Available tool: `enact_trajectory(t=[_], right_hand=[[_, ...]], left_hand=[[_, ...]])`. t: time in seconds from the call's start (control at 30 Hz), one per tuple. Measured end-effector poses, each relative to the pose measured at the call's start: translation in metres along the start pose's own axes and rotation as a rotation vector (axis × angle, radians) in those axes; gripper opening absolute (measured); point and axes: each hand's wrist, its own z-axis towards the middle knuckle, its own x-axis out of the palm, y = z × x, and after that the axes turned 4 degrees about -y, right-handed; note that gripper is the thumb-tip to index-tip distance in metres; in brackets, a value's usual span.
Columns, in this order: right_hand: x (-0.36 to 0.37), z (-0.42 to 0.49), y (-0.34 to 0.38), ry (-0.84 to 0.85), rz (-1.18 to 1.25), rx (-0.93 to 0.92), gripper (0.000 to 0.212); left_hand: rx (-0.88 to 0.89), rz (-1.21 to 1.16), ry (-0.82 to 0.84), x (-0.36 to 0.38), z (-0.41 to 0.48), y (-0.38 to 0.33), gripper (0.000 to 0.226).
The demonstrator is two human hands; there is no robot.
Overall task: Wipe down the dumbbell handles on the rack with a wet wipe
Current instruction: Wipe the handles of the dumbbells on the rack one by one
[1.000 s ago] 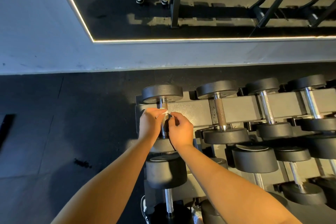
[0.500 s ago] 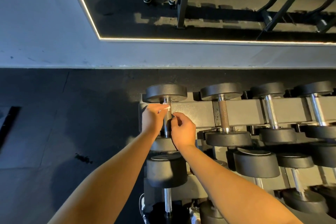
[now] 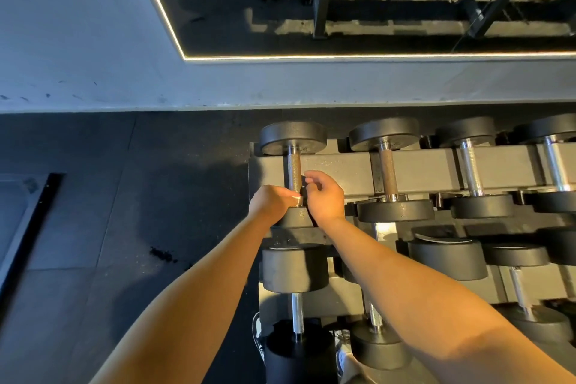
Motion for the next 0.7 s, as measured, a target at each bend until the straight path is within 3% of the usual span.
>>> enact_trajectory(t=[0.4,0.57,0.7], right_hand=[[-0.020,-0.010,0.016,0.173,-0.057,-0.034,0.009],[-0.011,0.002,0.018,0.117,-0.042,0.030,0.019],[-0.003,0.024,0.022,-0.048,-0.068,-0.085,0.021]], left_hand=[[0.167,-0.246,-0.126,0.010,-0.017,-0.009,0.022],[0.130,-0.355,-0.137,0.013,-0.011,-0.016,0.032],[0.139,-0.276,-0.335,0.022,-0.017,-0.019,0.034]])
